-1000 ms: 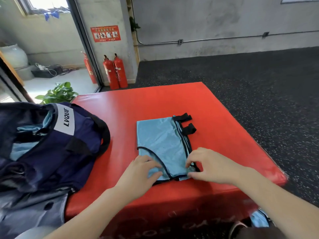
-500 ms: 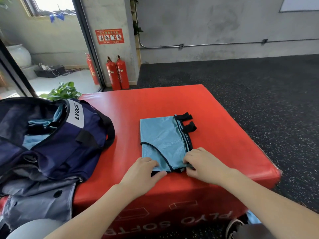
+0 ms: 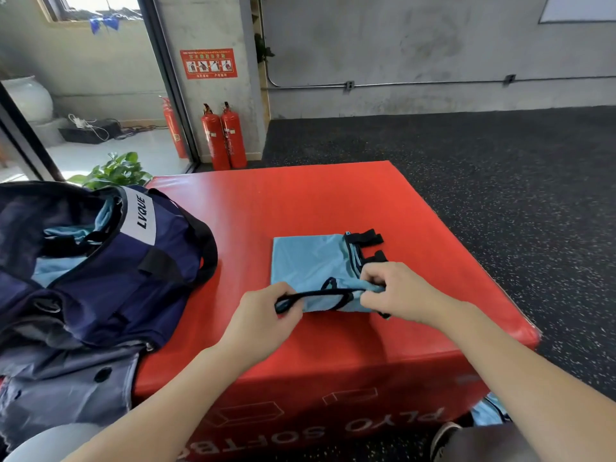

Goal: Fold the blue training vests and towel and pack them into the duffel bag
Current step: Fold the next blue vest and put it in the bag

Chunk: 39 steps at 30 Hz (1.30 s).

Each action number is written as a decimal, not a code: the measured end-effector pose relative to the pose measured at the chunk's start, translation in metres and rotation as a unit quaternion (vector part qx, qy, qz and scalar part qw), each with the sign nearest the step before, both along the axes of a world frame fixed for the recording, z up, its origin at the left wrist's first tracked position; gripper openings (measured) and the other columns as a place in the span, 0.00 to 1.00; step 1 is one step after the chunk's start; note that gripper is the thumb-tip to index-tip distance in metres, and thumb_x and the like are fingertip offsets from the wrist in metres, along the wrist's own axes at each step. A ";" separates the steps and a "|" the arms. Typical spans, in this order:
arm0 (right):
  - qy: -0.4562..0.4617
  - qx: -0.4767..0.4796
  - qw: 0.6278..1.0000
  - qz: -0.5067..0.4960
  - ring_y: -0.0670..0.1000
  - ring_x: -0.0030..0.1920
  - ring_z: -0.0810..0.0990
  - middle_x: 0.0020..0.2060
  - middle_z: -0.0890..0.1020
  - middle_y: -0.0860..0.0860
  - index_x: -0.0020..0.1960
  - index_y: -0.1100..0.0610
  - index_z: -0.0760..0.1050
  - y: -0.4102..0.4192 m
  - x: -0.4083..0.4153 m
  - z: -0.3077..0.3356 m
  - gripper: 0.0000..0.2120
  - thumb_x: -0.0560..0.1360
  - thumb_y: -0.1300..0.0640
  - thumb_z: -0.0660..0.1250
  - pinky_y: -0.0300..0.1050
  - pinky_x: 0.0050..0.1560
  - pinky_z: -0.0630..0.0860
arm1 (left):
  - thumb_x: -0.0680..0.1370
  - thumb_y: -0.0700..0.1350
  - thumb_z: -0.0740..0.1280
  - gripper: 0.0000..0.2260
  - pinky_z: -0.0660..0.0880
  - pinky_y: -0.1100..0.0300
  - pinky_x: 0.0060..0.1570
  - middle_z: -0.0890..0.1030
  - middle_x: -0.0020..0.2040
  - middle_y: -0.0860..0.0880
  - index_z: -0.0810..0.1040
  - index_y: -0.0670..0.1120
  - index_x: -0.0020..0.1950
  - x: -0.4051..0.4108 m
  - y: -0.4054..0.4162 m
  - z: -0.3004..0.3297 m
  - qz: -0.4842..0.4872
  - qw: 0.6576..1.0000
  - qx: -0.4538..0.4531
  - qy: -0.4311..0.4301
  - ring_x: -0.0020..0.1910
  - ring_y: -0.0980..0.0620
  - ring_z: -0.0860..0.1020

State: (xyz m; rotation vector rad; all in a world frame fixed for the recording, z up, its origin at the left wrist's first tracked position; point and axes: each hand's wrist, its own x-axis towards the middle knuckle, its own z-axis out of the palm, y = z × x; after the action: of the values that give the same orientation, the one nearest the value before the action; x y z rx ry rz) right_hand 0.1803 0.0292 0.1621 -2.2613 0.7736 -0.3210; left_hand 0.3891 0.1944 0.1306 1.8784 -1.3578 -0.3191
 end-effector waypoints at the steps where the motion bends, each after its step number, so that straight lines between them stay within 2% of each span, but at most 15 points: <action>1: -0.017 0.015 1.000 -0.003 0.46 0.28 0.65 0.26 0.69 0.45 0.39 0.59 0.72 -0.002 0.000 0.006 0.06 0.69 0.57 0.67 0.41 0.29 0.65 | 0.77 0.46 0.71 0.07 0.71 0.59 0.33 0.78 0.32 0.51 0.78 0.52 0.39 0.000 0.001 0.003 0.006 1.000 -0.019 0.025 0.30 0.53 0.74; 3: -0.054 0.039 0.998 -0.013 0.46 0.29 0.63 0.26 0.67 0.44 0.39 0.60 0.72 -0.005 0.001 0.015 0.07 0.68 0.56 0.65 0.40 0.29 0.62 | 0.78 0.48 0.71 0.10 0.67 0.58 0.30 0.75 0.29 0.48 0.77 0.49 0.38 0.000 0.001 0.007 0.015 0.997 -0.045 0.053 0.28 0.54 0.68; 6: -0.093 0.055 0.993 -0.049 0.47 0.31 0.67 0.28 0.71 0.46 0.40 0.56 0.76 -0.013 0.009 0.020 0.07 0.67 0.53 0.65 0.43 0.32 0.62 | 0.78 0.50 0.71 0.14 0.61 0.62 0.29 0.65 0.26 0.52 0.74 0.49 0.35 0.002 -0.007 0.009 0.045 0.994 -0.063 0.071 0.28 0.57 0.63; 10: -0.087 0.032 0.991 -0.097 0.47 0.35 0.75 0.39 0.82 0.55 0.43 0.50 0.80 -0.030 0.030 0.012 0.03 0.74 0.54 0.68 0.45 0.37 0.69 | 0.78 0.51 0.71 0.09 0.65 0.58 0.30 0.72 0.29 0.46 0.80 0.49 0.41 0.013 -0.028 0.007 0.096 0.989 -0.068 0.091 0.29 0.57 0.66; 12: -0.076 0.004 0.991 -0.108 0.46 0.35 0.74 0.40 0.83 0.54 0.45 0.49 0.80 -0.040 0.042 0.005 0.04 0.77 0.54 0.68 0.40 0.35 0.69 | 0.79 0.51 0.70 0.09 0.65 0.60 0.29 0.72 0.31 0.46 0.79 0.48 0.42 0.018 -0.038 0.003 0.118 0.983 -0.062 0.123 0.29 0.56 0.66; 15: -0.042 -0.029 0.993 -0.105 0.47 0.35 0.76 0.38 0.82 0.49 0.47 0.48 0.80 -0.053 0.060 -0.004 0.05 0.80 0.53 0.66 0.34 0.31 0.67 | 0.80 0.50 0.68 0.11 0.64 0.65 0.27 0.70 0.30 0.52 0.73 0.50 0.38 0.021 -0.049 -0.005 0.148 0.975 -0.048 0.162 0.27 0.58 0.64; 18: -0.003 -0.047 0.994 -0.095 0.49 0.41 0.78 0.40 0.81 0.47 0.49 0.47 0.78 -0.066 0.073 -0.016 0.05 0.81 0.52 0.64 0.42 0.37 0.70 | 0.79 0.51 0.68 0.06 0.70 0.69 0.29 0.80 0.39 0.54 0.74 0.54 0.53 0.015 -0.052 -0.014 0.159 0.968 -0.010 0.195 0.30 0.57 0.73; 20: 0.023 -0.057 0.994 -0.094 0.49 0.41 0.77 0.41 0.80 0.47 0.49 0.48 0.77 -0.075 0.079 -0.024 0.05 0.81 0.52 0.63 0.47 0.39 0.71 | 0.78 0.49 0.69 0.16 0.71 0.69 0.30 0.82 0.42 0.51 0.69 0.56 0.64 0.012 -0.050 -0.021 0.152 0.966 0.015 0.210 0.33 0.58 0.77; 22: 0.055 -0.073 0.991 -0.093 0.50 0.42 0.77 0.42 0.80 0.47 0.49 0.48 0.76 -0.082 0.082 -0.030 0.05 0.81 0.52 0.62 0.50 0.42 0.73 | 0.78 0.44 0.68 0.22 0.70 0.69 0.29 0.82 0.41 0.49 0.65 0.55 0.69 0.011 -0.048 -0.027 0.140 0.971 0.022 0.191 0.33 0.57 0.77; 25: 0.102 -0.082 0.988 -0.087 0.52 0.46 0.78 0.47 0.80 0.48 0.51 0.48 0.76 -0.090 0.082 -0.038 0.04 0.82 0.51 0.62 0.52 0.46 0.76 | 0.78 0.39 0.67 0.23 0.70 0.69 0.30 0.81 0.41 0.48 0.66 0.53 0.71 0.015 -0.046 -0.032 0.132 0.979 0.032 0.152 0.34 0.58 0.76; 30: 0.140 -0.117 0.980 -0.085 0.53 0.50 0.79 0.48 0.80 0.47 0.55 0.47 0.79 -0.088 0.086 -0.037 0.08 0.81 0.47 0.63 0.49 0.44 0.74 | 0.78 0.43 0.66 0.18 0.73 0.58 0.38 0.77 0.42 0.53 0.72 0.54 0.68 0.027 -0.047 -0.036 0.136 0.987 0.075 0.045 0.39 0.54 0.76; 33: 0.143 -0.165 0.972 -0.088 0.52 0.56 0.78 0.54 0.81 0.46 0.60 0.48 0.77 -0.086 0.087 -0.036 0.12 0.81 0.45 0.63 0.49 0.47 0.74 | 0.78 0.46 0.65 0.15 0.71 0.55 0.43 0.73 0.50 0.57 0.74 0.56 0.64 0.037 -0.051 -0.035 0.138 0.981 0.120 -0.061 0.47 0.54 0.75; 36: 0.089 -0.191 0.974 -0.089 0.52 0.61 0.75 0.58 0.80 0.47 0.65 0.50 0.76 -0.079 0.085 -0.027 0.17 0.80 0.44 0.65 0.53 0.59 0.75 | 0.77 0.41 0.67 0.15 0.72 0.52 0.56 0.72 0.61 0.52 0.79 0.53 0.62 0.054 -0.062 -0.041 0.091 0.984 0.076 -0.131 0.59 0.48 0.73; 38: 0.026 -0.194 0.977 -0.085 0.50 0.56 0.77 0.52 0.82 0.46 0.59 0.51 0.79 -0.067 0.083 -0.017 0.12 0.80 0.47 0.66 0.48 0.56 0.75 | 0.78 0.41 0.67 0.14 0.65 0.48 0.68 0.70 0.69 0.48 0.81 0.53 0.61 0.064 -0.072 -0.044 0.039 0.982 0.074 -0.168 0.70 0.46 0.66; 39: 0.002 -0.149 0.986 -0.079 0.48 0.50 0.79 0.47 0.83 0.45 0.54 0.51 0.80 -0.059 0.081 -0.009 0.09 0.79 0.48 0.67 0.46 0.51 0.76 | 0.79 0.42 0.67 0.13 0.60 0.49 0.71 0.69 0.72 0.48 0.81 0.54 0.61 0.068 -0.076 -0.044 0.017 0.982 0.086 -0.170 0.73 0.47 0.63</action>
State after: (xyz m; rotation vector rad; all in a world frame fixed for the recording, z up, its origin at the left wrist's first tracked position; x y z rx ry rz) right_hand 0.2610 -0.0294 0.1528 -2.4821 0.9640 -0.5392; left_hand 0.4572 0.1186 0.0866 2.1714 -1.5600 -0.1020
